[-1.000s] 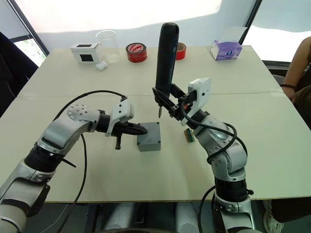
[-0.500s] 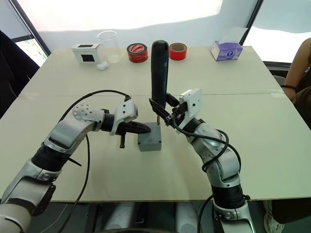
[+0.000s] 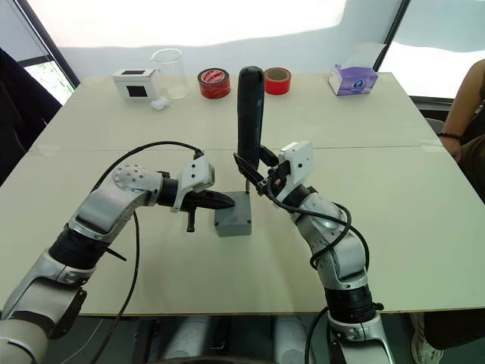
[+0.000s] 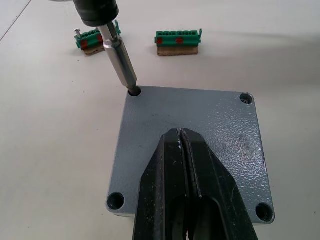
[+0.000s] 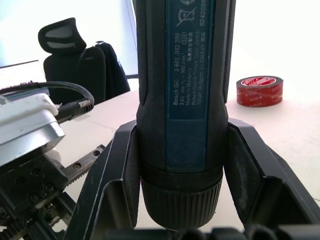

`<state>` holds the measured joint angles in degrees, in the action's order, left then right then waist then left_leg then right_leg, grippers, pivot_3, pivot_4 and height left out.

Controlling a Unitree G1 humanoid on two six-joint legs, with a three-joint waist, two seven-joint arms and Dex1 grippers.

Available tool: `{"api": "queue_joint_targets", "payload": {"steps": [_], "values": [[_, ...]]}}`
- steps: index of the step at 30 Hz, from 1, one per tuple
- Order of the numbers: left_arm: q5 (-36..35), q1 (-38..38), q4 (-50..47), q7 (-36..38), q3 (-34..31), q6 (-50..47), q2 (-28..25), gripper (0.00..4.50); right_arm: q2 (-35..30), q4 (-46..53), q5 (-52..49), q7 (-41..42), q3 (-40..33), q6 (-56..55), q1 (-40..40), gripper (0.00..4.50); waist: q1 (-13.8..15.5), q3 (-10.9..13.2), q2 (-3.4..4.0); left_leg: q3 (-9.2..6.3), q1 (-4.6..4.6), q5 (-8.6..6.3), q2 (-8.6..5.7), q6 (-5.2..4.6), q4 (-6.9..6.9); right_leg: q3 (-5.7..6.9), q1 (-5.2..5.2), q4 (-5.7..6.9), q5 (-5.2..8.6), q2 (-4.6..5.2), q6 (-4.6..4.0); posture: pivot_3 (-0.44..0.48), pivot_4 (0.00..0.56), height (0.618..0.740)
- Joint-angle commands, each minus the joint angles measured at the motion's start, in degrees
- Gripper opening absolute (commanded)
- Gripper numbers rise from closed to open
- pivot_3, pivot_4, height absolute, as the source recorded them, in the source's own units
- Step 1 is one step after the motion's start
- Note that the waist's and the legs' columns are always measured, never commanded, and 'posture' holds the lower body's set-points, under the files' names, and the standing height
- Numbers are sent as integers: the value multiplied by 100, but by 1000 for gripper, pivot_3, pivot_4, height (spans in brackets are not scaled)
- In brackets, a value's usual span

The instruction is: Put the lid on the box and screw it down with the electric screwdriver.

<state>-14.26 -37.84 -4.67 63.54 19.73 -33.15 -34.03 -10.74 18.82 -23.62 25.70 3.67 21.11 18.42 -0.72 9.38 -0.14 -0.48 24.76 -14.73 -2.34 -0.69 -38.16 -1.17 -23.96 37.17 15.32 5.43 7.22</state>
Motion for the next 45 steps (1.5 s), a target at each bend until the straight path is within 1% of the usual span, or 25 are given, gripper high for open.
{"api": "queue_joint_targets", "payload": {"steps": [1, 3, 7, 14, 20, 27, 35, 45], "values": [[109, 94, 12, 3, 46, -37, -58, 0, -58, 77, 195, 98, 168, -218, -24, 1754, -1, 0, 0, 0, -1, 0, 0, 0, 0, 0, 1, 0, 0, 0, 0, 0, 150, 740], [112, 95, 13, 5, 50, -35, -59, 0, -185, -26, 383, 126, 292, -157, -108, 1754, -1, 0, 0, 0, -7, 0, 0, 0, 1, 0, 7, -1, 0, 0, 0, 0, 150, 740], [127, 107, 19, 22, 52, -29, -70, 0, -296, -133, 441, 42, 342, 199, -213, 1754, 2, -2, -4, -1, -67, -5, 0, -8, 9, 1, 67, -11, 4, -1, -5, 0, 150, 740], [158, 129, -3, 40, 47, -54, -61, 0, -415, -223, 450, 13, 448, 608, -271, 1754, 8, -11, -16, -2, -137, -11, 1, -15, 21, 2, 136, -21, 12, 1, -12, 0, 150, 740], [171, 145, -14, 36, 35, -58, -55, 0, -600, -164, 459, 153, 594, 757, -377, 1754, 11, -22, -28, -6, -140, -12, 0, -16, 22, 4, 140, -20, 16, 3, -11, 0, 150, 740], [167, 185, -43, 21, 31, -68, -53, 0, -659, -188, 453, 219, 611, 676, -500, 1754, 11, -37, -37, -8, -141, -13, 0, -17, 22, 5, 142, -21, 17, 4, -12, 0, 150, 740], [185, 190, -22, 27, 34, -54, -66, 0, -614, -405, 544, -1, 522, 720, -541, 1754, 12, -61, -47, -10, -144, -14, 0, -17, 26, 7, 145, -23, 19, 7, -14, 0, 150, 740], [200, 219, -38, 51, 67, -33, -72, 0, -397, -297, 299, -83, 422, 804, -564, 1754, 13, -71, -54, -14, -146, -15, 0, -17, 28, 10, 149, -27, 20, 10, -16, 0, 150, 740]]}}
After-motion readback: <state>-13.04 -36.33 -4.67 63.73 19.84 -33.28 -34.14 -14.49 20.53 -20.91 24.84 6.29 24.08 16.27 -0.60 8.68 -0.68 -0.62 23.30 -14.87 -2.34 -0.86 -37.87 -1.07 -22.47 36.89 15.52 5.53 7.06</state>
